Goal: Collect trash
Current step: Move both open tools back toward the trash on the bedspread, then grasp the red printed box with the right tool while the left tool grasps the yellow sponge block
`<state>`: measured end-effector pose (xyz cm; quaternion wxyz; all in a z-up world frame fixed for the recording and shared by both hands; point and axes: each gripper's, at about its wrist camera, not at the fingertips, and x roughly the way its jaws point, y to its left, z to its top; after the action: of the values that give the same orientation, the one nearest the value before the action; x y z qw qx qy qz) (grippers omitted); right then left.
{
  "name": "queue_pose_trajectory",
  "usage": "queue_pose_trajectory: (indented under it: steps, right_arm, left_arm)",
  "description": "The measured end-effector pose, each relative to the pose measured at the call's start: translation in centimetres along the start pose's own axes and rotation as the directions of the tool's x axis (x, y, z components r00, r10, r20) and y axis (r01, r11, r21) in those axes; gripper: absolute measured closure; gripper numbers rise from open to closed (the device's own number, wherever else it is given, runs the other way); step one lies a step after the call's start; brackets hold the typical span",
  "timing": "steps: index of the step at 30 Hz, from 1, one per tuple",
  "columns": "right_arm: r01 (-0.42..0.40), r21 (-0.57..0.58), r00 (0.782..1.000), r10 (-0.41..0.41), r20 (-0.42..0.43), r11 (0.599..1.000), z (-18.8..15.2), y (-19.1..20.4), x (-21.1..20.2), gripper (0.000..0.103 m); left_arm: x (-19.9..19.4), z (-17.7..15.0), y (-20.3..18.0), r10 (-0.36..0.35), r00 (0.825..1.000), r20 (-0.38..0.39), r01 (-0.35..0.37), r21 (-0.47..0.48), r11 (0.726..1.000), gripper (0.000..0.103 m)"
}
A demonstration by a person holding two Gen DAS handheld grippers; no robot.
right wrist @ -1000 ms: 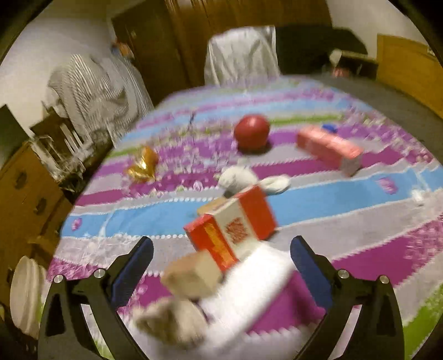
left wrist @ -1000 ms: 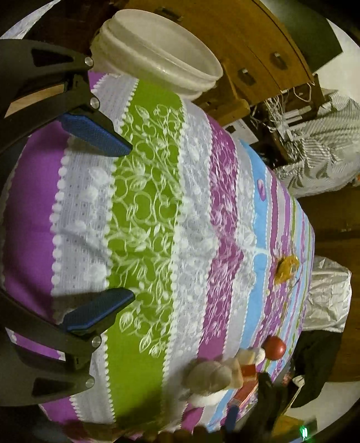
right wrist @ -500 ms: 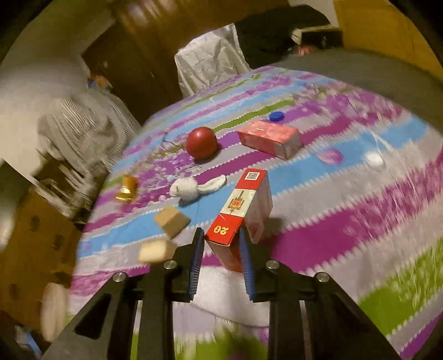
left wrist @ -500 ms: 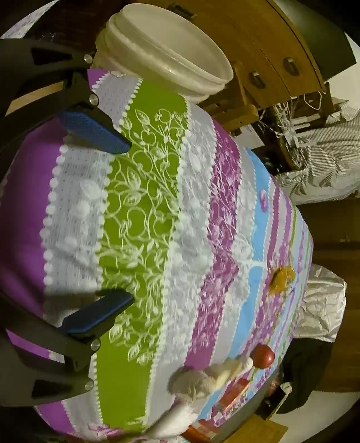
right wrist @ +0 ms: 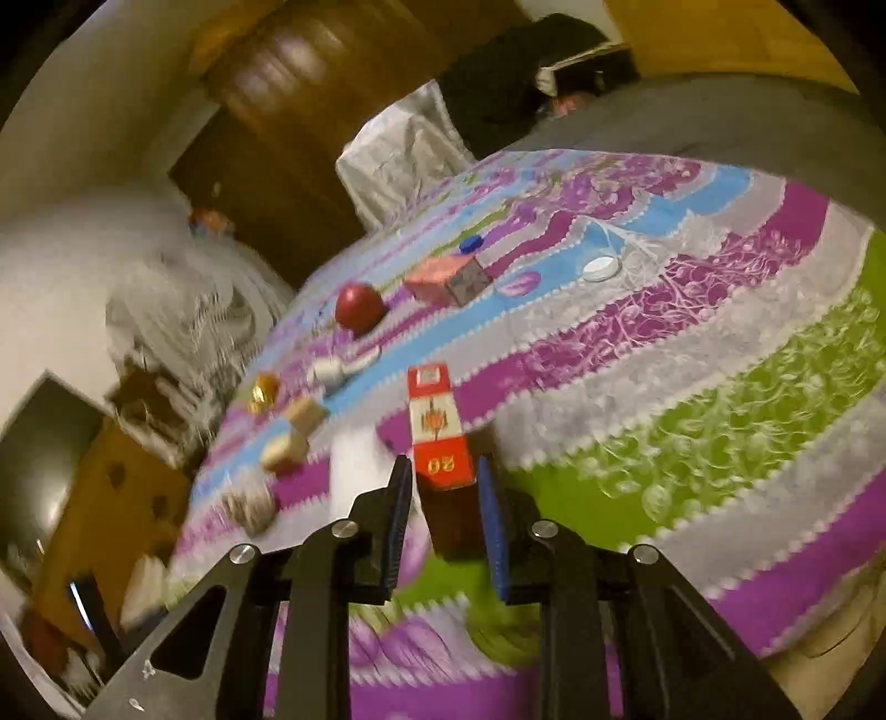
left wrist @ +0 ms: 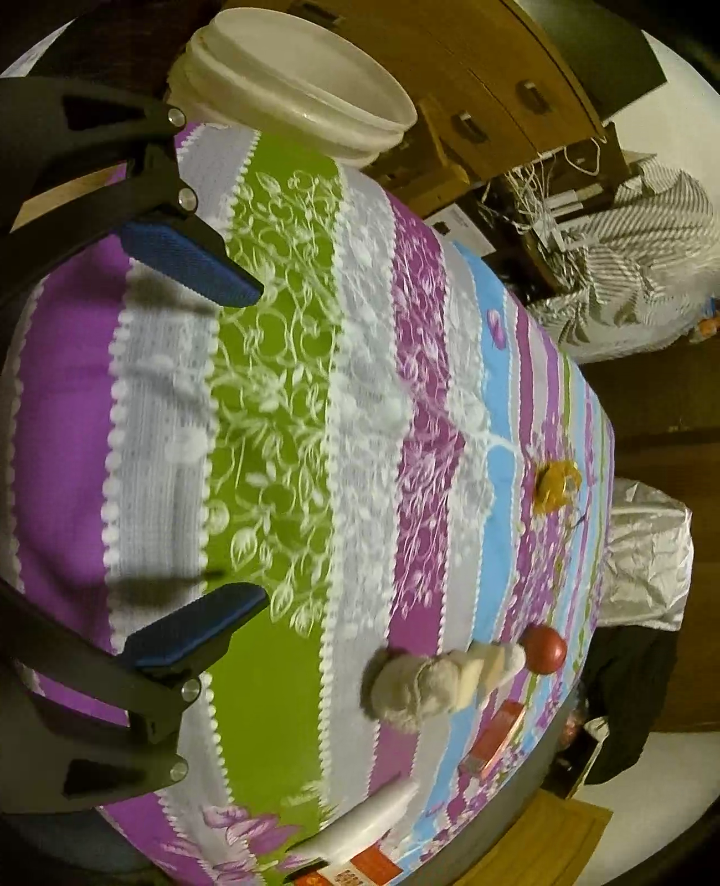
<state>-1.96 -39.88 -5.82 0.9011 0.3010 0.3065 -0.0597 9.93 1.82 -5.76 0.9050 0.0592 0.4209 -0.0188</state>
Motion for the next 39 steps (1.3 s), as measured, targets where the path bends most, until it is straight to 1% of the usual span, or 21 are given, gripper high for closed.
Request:
queue_pose_trajectory:
  steps: [1, 3, 4, 5, 7, 10, 12, 14, 15, 19, 20, 21, 22, 26, 28, 31, 32, 34, 35, 38, 39]
  right_arm:
    - [0.039, -0.048, 0.999, -0.039, -0.005, 0.998, -0.3, 0.4, -0.1, 0.074]
    - [0.052, -0.121, 0.999, -0.052, 0.002, 0.991, -0.8, 1.3, -0.4, 0.059]
    - [0.039, -0.14, 0.999, -0.037, 0.018, 0.989, -1.0, 1.8, -0.6, 0.042]
    - [0.017, -0.148, 0.999, -0.012, 0.037, 0.989, -1.1, 2.1, -0.8, 0.031]
    - [-0.004, -0.155, 0.999, 0.011, 0.044, 0.988, -1.2, 2.1, -0.7, 0.029]
    - [0.032, -0.148, 0.999, -0.029, 0.023, 0.988, -1.1, 1.3, 0.2, 0.029]
    - [0.035, -0.148, 0.999, -0.034, 0.01, 0.988, -1.1, 1.3, 0.5, 0.025]
    - [0.067, -0.204, 0.998, -0.063, 0.027, 0.977, -1.0, 1.8, 1.3, 0.014]
    - [0.094, -0.24, 0.995, -0.088, 0.035, 0.966, -0.8, 2.0, 1.9, 0.012]
    - [0.136, -0.274, 0.988, -0.151, -0.034, 0.952, -0.1, 1.3, 5.2, 0.013]
    - [0.145, -0.271, 0.985, -0.166, -0.056, 0.952, 0.0, 1.0, 6.0, 0.03]
    - [0.131, -0.261, 0.984, -0.157, -0.082, 0.956, 0.0, 0.6, 6.6, 0.042]
    - [0.119, -0.244, 0.986, -0.143, -0.086, 0.963, -0.1, 0.3, 6.7, 0.046]
    - [0.083, -0.21, 0.994, -0.096, -0.052, 0.974, -0.9, -0.1, 5.8, 0.046]
    - [0.066, -0.169, 0.997, -0.071, -0.021, 0.983, -1.0, -0.4, 4.6, 0.046]
    - [0.051, -0.132, 0.999, -0.049, 0.021, 0.99, -0.8, -0.3, 3.0, 0.046]
    - [0.041, -0.126, 0.999, -0.038, 0.03, 0.991, -0.7, -0.1, 2.6, 0.046]
    - [0.017, -0.124, 0.999, -0.012, 0.044, 0.992, -0.5, 0.5, 1.8, 0.046]
    - [0.001, -0.128, 0.999, 0.005, 0.05, 0.992, -0.4, 0.9, 1.4, 0.046]
    - [-0.046, -0.14, 0.998, 0.053, 0.044, 0.989, -0.3, 1.9, 0.8, 0.046]
    - [-0.054, -0.14, 0.997, 0.061, 0.041, 0.989, -0.3, 2.1, 0.8, 0.046]
  left_arm:
    - [-0.1, 0.0, -0.3, -0.005, 1.0, 0.003, 0.005, 0.004, 1.0, 0.007]
    - [-0.5, 0.0, -1.0, -0.025, 1.0, 0.017, 0.025, 0.012, 1.0, 0.007]
    - [-0.8, 0.1, -1.5, -0.038, 0.999, 0.029, 0.038, 0.023, 0.999, 0.007]
    - [-0.9, 0.2, -1.8, -0.045, 0.998, 0.037, 0.044, 0.033, 0.998, 0.007]
    - [-1.3, 0.3, -2.8, -0.057, 0.997, 0.059, 0.053, 0.069, 0.996, 0.007]
    - [-1.4, 0.4, -3.4, -0.063, 0.996, 0.063, 0.058, 0.089, 0.994, 0.007]
    - [-1.1, 0.4, -3.4, -0.067, 0.996, 0.053, 0.063, 0.083, 0.995, 0.007]
    - [-0.8, 0.2, -3.2, -0.074, 0.997, 0.033, 0.071, 0.069, 0.995, 0.007]
    - [-0.7, 0.1, -3.1, -0.075, 0.997, 0.026, 0.073, 0.063, 0.995, 0.007]
    - [-0.7, 0.3, -2.8, -0.083, 0.996, 0.028, 0.082, 0.049, 0.995, 0.007]
    - [-0.9, 0.4, -2.8, -0.094, 0.995, 0.03, 0.092, 0.049, 0.995, 0.007]
    - [-1.1, 0.8, -2.8, -0.108, 0.994, 0.033, 0.106, 0.052, 0.993, 0.007]
    - [-1.1, 1.2, -2.9, -0.118, 0.992, 0.037, 0.116, 0.055, 0.992, 0.007]
    - [-1.5, 4.5, -3.6, -0.182, 0.981, 0.065, 0.178, 0.066, 0.982, 0.007]
    - [-1.1, 6.9, -4.4, -0.248, 0.967, 0.052, 0.245, 0.06, 0.968, 0.007]
    - [1.1, 11.2, -7.1, -0.353, 0.936, -0.009, 0.352, 0.066, 0.934, 0.006]
    - [1.8, 12.0, -8.0, -0.36, 0.933, -0.026, 0.361, 0.07, 0.93, 0.006]
    - [4.3, 13.4, -10.3, -0.343, 0.936, -0.083, 0.35, 0.091, 0.932, 0.006]
    - [6.1, 14.2, -11.7, -0.332, 0.934, -0.134, 0.346, 0.093, 0.934, 0.006]
    - [9.4, 14.4, -13.9, -0.32, 0.92, -0.226, 0.35, 0.104, 0.931, 0.006]
    - [10.2, 14.4, -14.3, -0.302, 0.923, -0.237, 0.334, 0.108, 0.937, 0.008]
